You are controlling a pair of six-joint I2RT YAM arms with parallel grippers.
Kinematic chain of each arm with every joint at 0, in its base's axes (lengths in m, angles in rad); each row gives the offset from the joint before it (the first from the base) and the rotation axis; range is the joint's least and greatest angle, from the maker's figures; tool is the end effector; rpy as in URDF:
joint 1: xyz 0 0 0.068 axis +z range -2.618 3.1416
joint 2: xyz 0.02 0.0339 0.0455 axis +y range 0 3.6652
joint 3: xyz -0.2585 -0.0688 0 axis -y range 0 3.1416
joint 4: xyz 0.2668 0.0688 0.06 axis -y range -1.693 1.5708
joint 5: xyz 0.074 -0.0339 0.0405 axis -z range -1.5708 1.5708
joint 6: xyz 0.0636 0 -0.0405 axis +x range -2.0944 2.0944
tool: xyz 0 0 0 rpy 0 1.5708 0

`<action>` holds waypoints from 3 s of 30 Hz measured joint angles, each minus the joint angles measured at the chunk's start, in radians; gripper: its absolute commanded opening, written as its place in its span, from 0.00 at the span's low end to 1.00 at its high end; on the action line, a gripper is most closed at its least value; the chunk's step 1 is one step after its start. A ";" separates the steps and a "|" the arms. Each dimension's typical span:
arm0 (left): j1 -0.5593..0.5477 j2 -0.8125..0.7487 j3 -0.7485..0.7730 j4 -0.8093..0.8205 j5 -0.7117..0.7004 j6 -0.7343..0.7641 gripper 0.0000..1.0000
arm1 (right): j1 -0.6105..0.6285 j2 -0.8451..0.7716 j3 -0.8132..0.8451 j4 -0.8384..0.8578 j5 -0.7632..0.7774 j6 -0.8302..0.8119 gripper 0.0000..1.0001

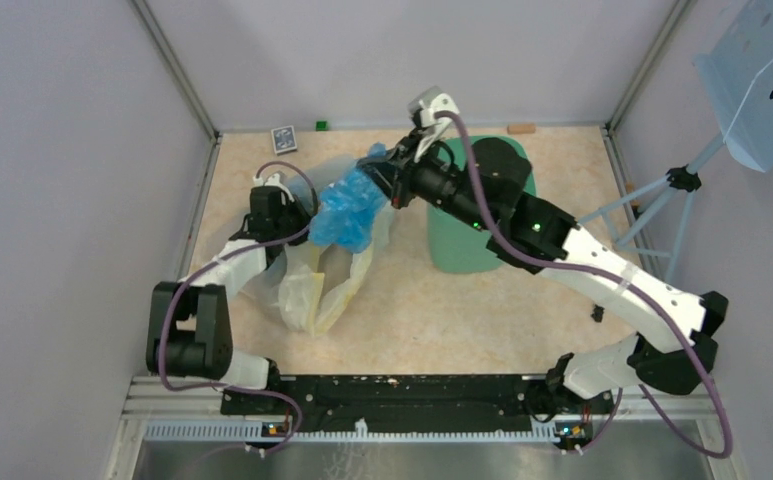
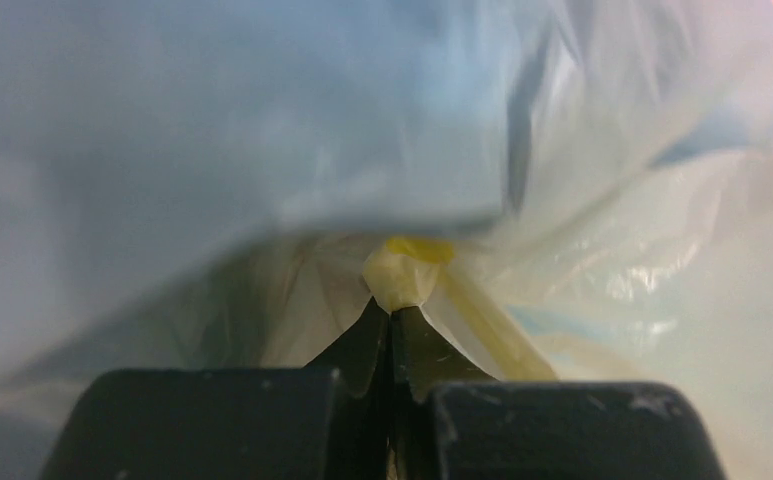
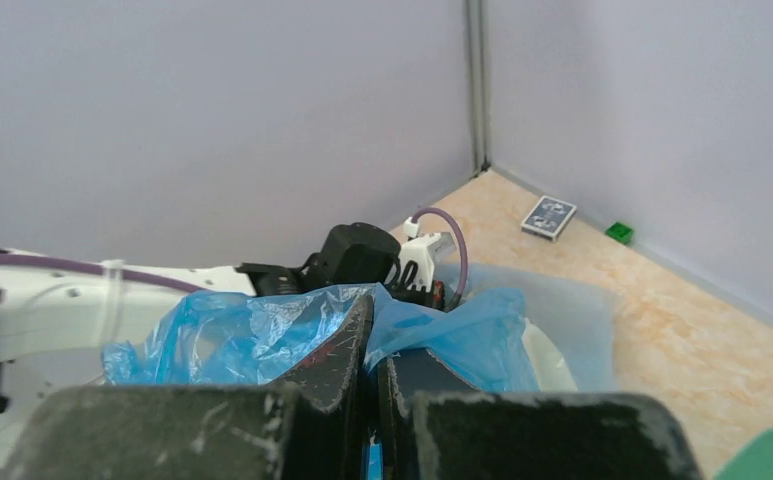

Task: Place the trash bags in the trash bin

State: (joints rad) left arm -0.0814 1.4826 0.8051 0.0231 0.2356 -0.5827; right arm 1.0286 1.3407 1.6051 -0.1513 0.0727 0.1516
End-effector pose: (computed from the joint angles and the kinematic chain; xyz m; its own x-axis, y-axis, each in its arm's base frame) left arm 0.3481 -0.0433 0.1678 -0.6516 -0.4837 -0.5843 -0.1137 0.8239 -0.5552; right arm 0.1791 0.2884 0.5083 -0.0658 0.1826 -0.9810 -0.8165 0.5553 0.1582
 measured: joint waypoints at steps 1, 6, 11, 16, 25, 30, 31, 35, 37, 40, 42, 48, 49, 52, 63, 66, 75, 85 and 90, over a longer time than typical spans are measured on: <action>0.000 0.037 0.030 0.008 0.002 -0.005 0.00 | -0.001 -0.022 0.000 -0.012 0.012 -0.002 0.00; 0.000 0.239 0.312 0.020 0.024 -0.036 0.00 | -0.004 -0.124 -0.024 -0.066 0.054 0.001 0.00; -0.003 0.402 0.683 0.003 0.078 -0.048 0.00 | -0.004 -0.215 -0.128 -0.105 0.066 0.021 0.00; -0.013 0.491 1.009 -0.057 0.098 -0.040 0.00 | -0.004 -0.246 -0.235 -0.156 0.070 0.053 0.00; -0.014 0.533 1.266 -0.113 0.060 0.011 0.00 | -0.004 -0.246 -0.349 -0.172 -0.028 0.147 0.00; -0.008 0.545 1.307 -0.152 0.061 0.034 0.41 | -0.004 -0.241 -0.458 -0.148 -0.069 0.203 0.00; -0.006 0.545 1.307 -0.156 0.069 0.041 0.50 | -0.004 -0.242 -0.492 -0.144 -0.061 0.218 0.00; -0.006 0.501 1.207 -0.150 0.120 0.066 0.92 | -0.004 -0.250 -0.612 -0.162 0.000 0.263 0.58; -0.010 0.441 1.094 -0.156 0.130 0.085 0.99 | -0.004 -0.253 -0.645 -0.204 0.047 0.283 0.64; -0.031 0.311 0.904 -0.187 0.111 0.116 0.99 | -0.007 -0.261 -0.657 -0.275 0.136 0.308 0.73; -0.054 0.209 0.805 -0.212 0.087 0.140 0.99 | -0.025 -0.276 -0.657 -0.311 0.180 0.325 0.75; -0.125 -0.155 0.572 -0.266 0.027 0.165 0.99 | -0.158 -0.351 -0.690 -0.335 0.272 0.366 0.79; -0.133 -0.201 0.543 -0.276 0.021 0.163 0.99 | -0.170 -0.357 -0.701 -0.332 0.288 0.371 0.79; -0.180 -0.349 0.423 -0.299 0.010 0.140 0.99 | -0.198 -0.356 -0.740 -0.311 0.317 0.373 0.79; -0.417 -0.494 -0.017 -0.397 0.029 0.005 0.99 | -0.386 -0.008 -0.679 -0.104 0.219 0.337 0.74; -0.452 -0.504 -0.079 -0.388 0.038 -0.025 0.99 | -0.389 0.037 -0.653 -0.061 0.165 0.318 0.73; -0.588 -0.447 -0.225 -0.223 0.109 -0.100 0.91 | -0.372 -0.197 -0.784 -0.128 -0.034 0.254 0.67; -0.729 -0.245 -0.300 0.029 0.137 -0.150 0.75 | -0.259 -0.408 -1.011 -0.285 -0.122 0.365 0.57; -0.769 -0.135 -0.314 0.148 0.137 -0.181 0.54 | -0.259 -0.439 -1.083 -0.338 -0.120 0.424 0.53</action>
State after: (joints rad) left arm -0.8501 1.3479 0.4911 0.1715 0.3725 -0.7639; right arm 0.7700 0.9020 0.5224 -0.4892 -0.0471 0.5755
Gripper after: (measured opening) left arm 0.675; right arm 0.547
